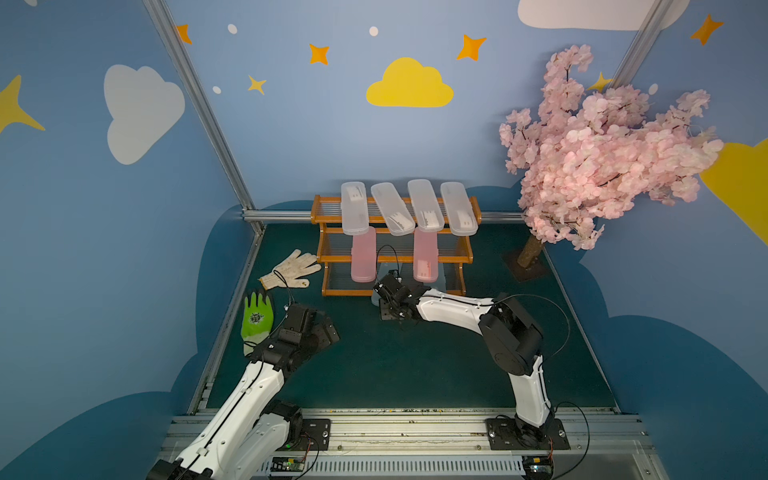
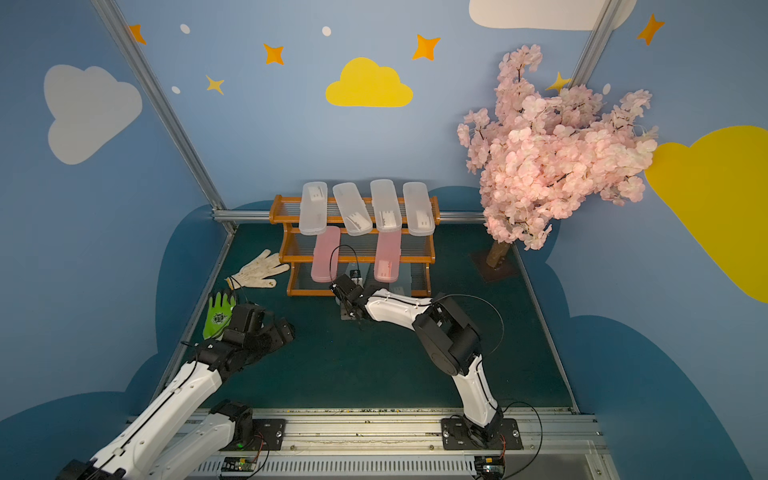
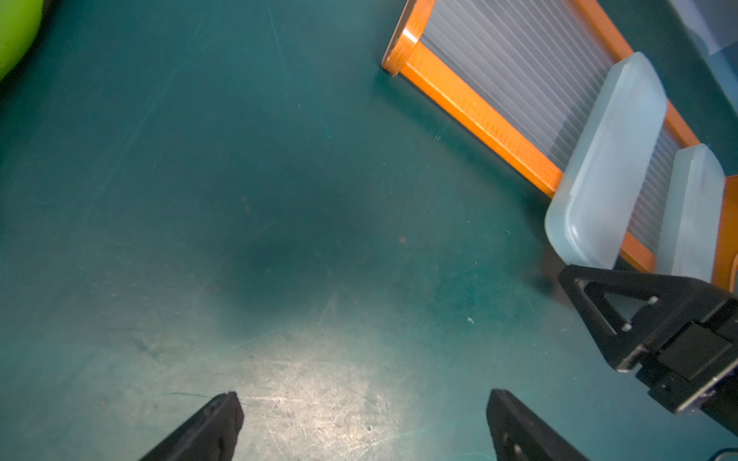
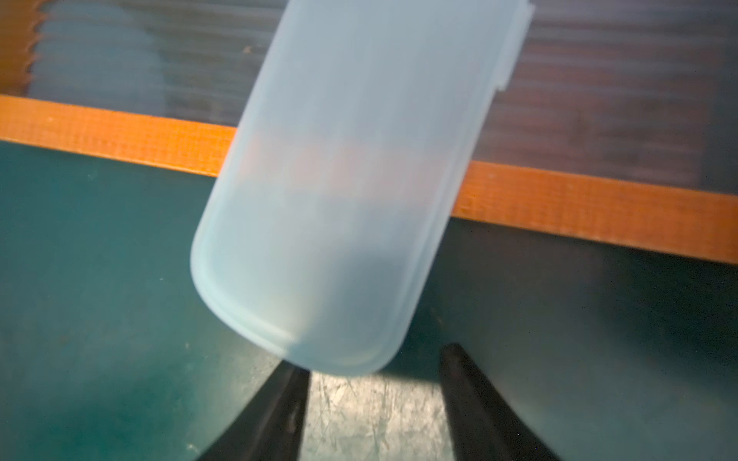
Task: Place the pencil cases on the shelf according to color
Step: Place the pencil case on the shelf, then reset both arms
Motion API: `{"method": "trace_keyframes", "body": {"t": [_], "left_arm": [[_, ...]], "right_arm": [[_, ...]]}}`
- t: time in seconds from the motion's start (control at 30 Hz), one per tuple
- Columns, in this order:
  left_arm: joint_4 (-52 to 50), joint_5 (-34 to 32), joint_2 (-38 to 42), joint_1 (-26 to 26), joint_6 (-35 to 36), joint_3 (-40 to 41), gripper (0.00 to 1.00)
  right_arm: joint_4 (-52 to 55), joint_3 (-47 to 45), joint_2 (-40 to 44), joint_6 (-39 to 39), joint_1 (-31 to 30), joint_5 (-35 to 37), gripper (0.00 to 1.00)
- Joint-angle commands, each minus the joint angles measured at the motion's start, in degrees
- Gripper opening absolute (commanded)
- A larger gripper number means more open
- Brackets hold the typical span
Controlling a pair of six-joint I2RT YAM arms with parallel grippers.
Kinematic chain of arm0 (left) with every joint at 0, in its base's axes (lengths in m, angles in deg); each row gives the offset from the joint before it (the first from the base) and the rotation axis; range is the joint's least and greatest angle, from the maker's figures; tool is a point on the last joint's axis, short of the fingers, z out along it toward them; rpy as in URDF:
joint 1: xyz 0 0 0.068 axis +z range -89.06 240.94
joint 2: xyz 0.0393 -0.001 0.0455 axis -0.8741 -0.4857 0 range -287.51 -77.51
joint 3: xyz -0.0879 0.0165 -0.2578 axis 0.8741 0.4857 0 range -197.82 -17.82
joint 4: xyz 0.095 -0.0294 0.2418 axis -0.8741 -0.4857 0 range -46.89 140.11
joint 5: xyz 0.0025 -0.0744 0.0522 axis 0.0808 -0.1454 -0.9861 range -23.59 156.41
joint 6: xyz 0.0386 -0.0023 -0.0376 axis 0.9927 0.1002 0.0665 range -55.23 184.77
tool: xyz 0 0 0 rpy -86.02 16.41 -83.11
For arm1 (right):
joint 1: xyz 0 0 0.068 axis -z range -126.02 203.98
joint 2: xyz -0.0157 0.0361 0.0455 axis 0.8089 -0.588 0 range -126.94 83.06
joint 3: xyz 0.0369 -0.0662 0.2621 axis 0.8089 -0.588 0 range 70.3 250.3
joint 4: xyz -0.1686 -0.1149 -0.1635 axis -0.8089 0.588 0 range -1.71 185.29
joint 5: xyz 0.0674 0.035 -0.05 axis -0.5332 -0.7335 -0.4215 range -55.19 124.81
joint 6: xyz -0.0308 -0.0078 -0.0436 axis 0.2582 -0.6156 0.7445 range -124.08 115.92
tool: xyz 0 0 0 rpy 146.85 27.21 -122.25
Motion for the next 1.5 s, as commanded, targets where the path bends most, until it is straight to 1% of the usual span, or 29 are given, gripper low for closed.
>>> {"method": "trace_keyframes", "body": {"t": [0.0,0.1,0.13,0.2,0.3,0.37,0.47,0.53,0.6,0.63,0.77,0.8,0.9,0.97,1.03,1.13,1.2,1.27,1.33,1.43,1.47], "left_arm": [[-2.5,-0.98,1.87,-0.44,0.48,-2.86,1.0],[-4.56,-2.13,3.07,-1.12,1.61,-4.6,1.0],[-5.07,-2.71,3.45,-1.42,2.01,-5.27,1.0],[-5.55,-3.93,4.35,-2.07,2.88,-6.46,1.0],[-4.7,-6.29,5.65,-3.28,4.92,-7.99,1.0],[-3.11,-7.97,5.85,-3.91,6.77,-9.18,1.0],[1.02,-8.24,3.4,-4.04,11.04,-11.28,1.0],[5.1,-8.56,0.62,-4.12,14.36,-12.29,1.0],[9.96,-10.0,-1.99,-4.07,17.26,-12.48,1.0],[13.3,-10.28,-3.26,-4.07,20.18,-12.04,1.0],[24.59,-13.1,-7.31,-4.08,28.18,-9.47,1.0],[27.63,-14.81,-8.46,-3.85,29.9,-8.58,1.0],[34.27,-19.64,-10.88,-2.45,31.47,-6.25,1.0],[38.34,-20.69,-11.72,-0.44,33.25,-4.53,1.0],[42.79,-21.42,-12.4,1.93,34.92,-2.35,1.0],[45.09,-21.7,-14.32,5.78,35.27,-1.0,1.0],[45.13,-21.41,-16.38,7.9,32.59,-0.22,1.0],[46.74,-20.76,-17.75,8.91,32.61,1.29,1.0],[52.95,-21.05,-19.04,9.5,34.24,4.6,1.0],[62.79,-18.99,-22.38,11.1,37.89,9.16,1.0],[65.22,-20.06,-23.84,11.47,37.37,9.92,1.0]], "right_arm": [[3.83,0.75,3.85,0.71,-2.12,2.93,0.76],[5.9,0.27,5.95,1.02,-4.05,4.99,0.91],[6.41,-0.23,7.01,1.06,-4.82,6.12,0.94],[7.1,-1.72,9.64,1.22,-5.94,8.35,0.98],[7.2,-5.65,15.6,1.41,-6.94,11.69,0.99],[7.0,-8.98,21.45,2.03,-7.12,14.58,0.99],[5.04,-15.71,30.28,4.11,-7.05,21.75,0.99],[3.3,-19.69,35.75,8.59,-6.42,25.73,0.99],[3.23,-22.41,41.03,13.09,-4.7,28.15,0.98],[3.25,-24.08,43.69,15.34,-3.53,28.64,0.99],[-1.21,-31.05,55.26,25.75,0.82,26.29,0.99],[-2.91,-33.1,58.49,28.21,2.37,25.06,0.99],[-10.11,-39.33,64.91,33.56,9.66,19.85,0.99],[-14.84,-43.29,67.37,36.9,15.2,14.47,0.99],[-18.15,-46.53,68.32,37.13,20.1,11.42,0.99],[-21.82,-48.52,66.64,36.04,26.77,8.08,0.99],[-24.63,-49.39,63.24,35.7,30.37,8.79,0.99],[-26.57,-49.73,59.5,35.32,33.45,9.07,0.99],[-29.31,-50.45,56.16,34.86,36.26,9.77,0.99],[-34.41,-52.57,53.06,34.9,40.07,10.06,0.99],[-36.41,-53.65,52.59,34.9,41.36,9.62,0.99]]}}
